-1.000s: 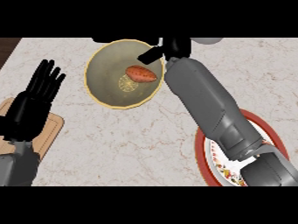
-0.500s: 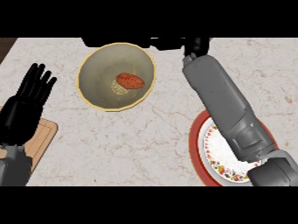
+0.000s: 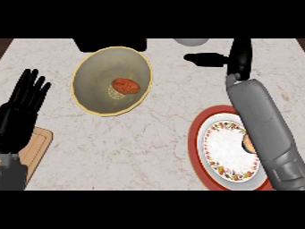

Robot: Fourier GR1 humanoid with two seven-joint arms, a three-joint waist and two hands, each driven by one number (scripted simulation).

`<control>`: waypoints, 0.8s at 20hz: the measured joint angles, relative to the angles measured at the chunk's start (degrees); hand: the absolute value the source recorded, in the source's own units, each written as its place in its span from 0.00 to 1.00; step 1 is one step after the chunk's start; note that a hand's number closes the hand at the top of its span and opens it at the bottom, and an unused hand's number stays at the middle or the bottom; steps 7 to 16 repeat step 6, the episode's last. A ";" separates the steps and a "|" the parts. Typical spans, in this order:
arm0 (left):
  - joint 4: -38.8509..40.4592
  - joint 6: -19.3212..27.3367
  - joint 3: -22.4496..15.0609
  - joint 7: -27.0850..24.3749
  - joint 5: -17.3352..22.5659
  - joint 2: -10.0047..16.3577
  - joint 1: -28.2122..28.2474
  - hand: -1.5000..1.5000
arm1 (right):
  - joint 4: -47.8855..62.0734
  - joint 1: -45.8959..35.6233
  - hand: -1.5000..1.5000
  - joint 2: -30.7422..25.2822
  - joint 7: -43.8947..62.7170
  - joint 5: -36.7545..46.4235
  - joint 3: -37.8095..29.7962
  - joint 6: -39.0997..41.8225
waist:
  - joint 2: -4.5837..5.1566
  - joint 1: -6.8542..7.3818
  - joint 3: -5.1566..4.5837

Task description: Pick the sweet potato from the plate and place it in the bowl

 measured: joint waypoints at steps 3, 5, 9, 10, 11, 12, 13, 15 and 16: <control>-0.71 -0.18 0.00 -0.12 -0.19 -0.09 1.05 0.50 | -9.28 7.54 0.00 -2.85 1.68 -1.34 0.58 3.82 | -0.07 -0.17 -0.01; -0.94 -0.33 -0.20 -0.57 -0.45 -0.47 1.73 0.50 | -15.41 11.95 0.00 -4.94 3.04 -2.49 0.56 6.57 | -0.03 -0.10 -0.01; -0.87 -0.98 0.28 -0.57 0.04 0.00 1.76 0.50 | -17.65 14.28 0.00 -5.94 2.84 -3.44 0.13 8.02 | 0.01 -0.02 -0.02; -0.87 -0.98 0.28 -0.57 0.04 0.00 1.76 0.50 | -17.65 14.28 0.00 -5.94 2.84 -3.44 0.13 8.02 | 0.01 -0.02 -0.02; -0.87 -0.98 0.28 -0.57 0.04 0.00 1.76 0.50 | -17.65 14.28 0.00 -5.94 2.84 -3.44 0.13 8.02 | 0.01 -0.02 -0.02; -0.87 -0.98 0.28 -0.57 0.04 0.00 1.76 0.50 | -17.65 14.28 0.00 -5.94 2.84 -3.44 0.13 8.02 | 0.01 -0.02 -0.02; -0.87 -0.98 0.28 -0.57 0.04 0.00 1.76 0.50 | -17.65 14.28 0.00 -5.94 2.84 -3.44 0.13 8.02 | 0.01 -0.02 -0.02; -0.87 -0.98 0.28 -0.57 0.04 0.00 1.76 0.50 | -17.65 14.28 0.00 -5.94 2.84 -3.44 0.13 8.02 | 0.01 -0.02 -0.02; -0.87 -0.98 0.28 -0.57 0.04 0.00 1.76 0.50 | -17.65 14.28 0.00 -5.94 2.84 -3.44 0.13 8.02 | 0.01 -0.02 -0.02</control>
